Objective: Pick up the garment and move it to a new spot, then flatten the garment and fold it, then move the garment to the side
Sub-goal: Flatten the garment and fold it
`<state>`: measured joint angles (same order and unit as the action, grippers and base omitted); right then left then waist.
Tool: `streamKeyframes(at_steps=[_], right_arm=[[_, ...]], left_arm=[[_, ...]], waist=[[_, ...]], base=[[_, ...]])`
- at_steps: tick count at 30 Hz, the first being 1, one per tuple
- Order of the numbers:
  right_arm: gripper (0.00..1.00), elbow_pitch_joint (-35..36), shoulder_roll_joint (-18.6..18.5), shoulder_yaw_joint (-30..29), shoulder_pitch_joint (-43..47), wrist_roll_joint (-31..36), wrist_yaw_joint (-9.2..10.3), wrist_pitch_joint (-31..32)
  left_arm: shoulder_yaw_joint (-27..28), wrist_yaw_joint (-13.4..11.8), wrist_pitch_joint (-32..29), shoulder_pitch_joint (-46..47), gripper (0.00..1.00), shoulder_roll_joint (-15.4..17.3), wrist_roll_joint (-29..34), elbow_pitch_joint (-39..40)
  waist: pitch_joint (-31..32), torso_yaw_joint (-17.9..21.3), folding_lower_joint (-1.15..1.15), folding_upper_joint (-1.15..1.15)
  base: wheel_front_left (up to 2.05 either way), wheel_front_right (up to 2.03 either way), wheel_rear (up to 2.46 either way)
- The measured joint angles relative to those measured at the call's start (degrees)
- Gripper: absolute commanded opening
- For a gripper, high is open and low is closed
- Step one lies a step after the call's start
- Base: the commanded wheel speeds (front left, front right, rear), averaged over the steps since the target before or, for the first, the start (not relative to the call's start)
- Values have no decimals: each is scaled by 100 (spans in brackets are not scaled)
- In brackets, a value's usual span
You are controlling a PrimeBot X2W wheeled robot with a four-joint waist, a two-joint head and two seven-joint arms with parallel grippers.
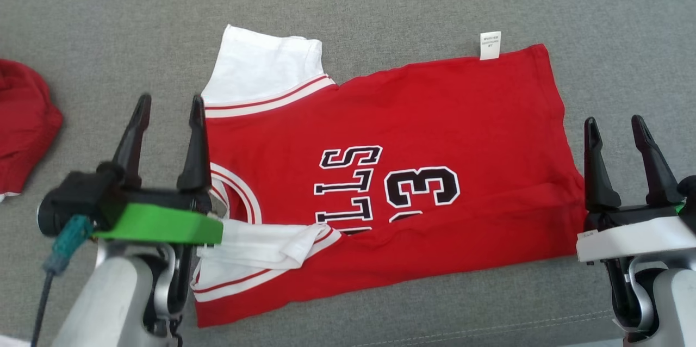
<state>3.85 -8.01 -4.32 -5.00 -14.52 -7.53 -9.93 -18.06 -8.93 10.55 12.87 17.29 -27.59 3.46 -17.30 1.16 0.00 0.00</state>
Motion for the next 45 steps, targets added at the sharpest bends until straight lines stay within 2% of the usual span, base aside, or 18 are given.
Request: streamKeyframes(at_steps=[6,13,19,25,26,27,31,36,40,45], right_arm=[[100,84,-25,148,-270,-43,0,35],[100,-24,-49,459,-648,-109,0,-20],[100,-292,-40,710,-864,-181,0,-126],[100,-506,-86,699,-983,-264,0,-178],[100,-557,-107,693,-1016,-288,0,-178],[100,-608,-130,683,-1065,-314,0,-178],[100,-991,-286,601,-1456,-457,0,-149],[100,-1795,-647,620,-2191,-573,0,-75],[100,-2438,-933,816,-2725,-726,1,-58],[100,-3188,-1132,1278,-3305,-918,1,-15]], left_arm=[[-111,461,-530,1626,100,16,-48,-516],[-211,1177,-1403,3131,100,-11,-537,-2581],[-169,1478,-1713,3810,100,30,-882,-4418],[-210,1582,-1753,4207,100,35,-1083,-5265],[-230,1599,-1735,4265,45,33,-1093,-5353],[-250,1601,-1680,4309,0,27,-1102,-5420],[-378,1615,-1460,4434,0,-3,-1112,-5640],[-684,1622,-1273,4576,0,-203,-1138,-5727],[-1007,1625,-1144,4679,0,-385,-1218,-5640],[-1358,1626,-971,4804,0,-442,-1318,-5535]], waist=[[-314,37,0,0],[-715,270,1,0],[-979,658,1,0],[-1146,841,0,0],[-1160,852,0,0],[-1169,854,0,0],[-1177,811,0,0],[-1183,650,0,0],[-1207,417,0,0],[-1276,97,0,0]], base=[[0,0,0],[0,0,0],[0,0,0],[0,0,0],[0,0,0],[0,0,0],[0,0,0],[0,0,0],[0,0,0],[0,0,0]])
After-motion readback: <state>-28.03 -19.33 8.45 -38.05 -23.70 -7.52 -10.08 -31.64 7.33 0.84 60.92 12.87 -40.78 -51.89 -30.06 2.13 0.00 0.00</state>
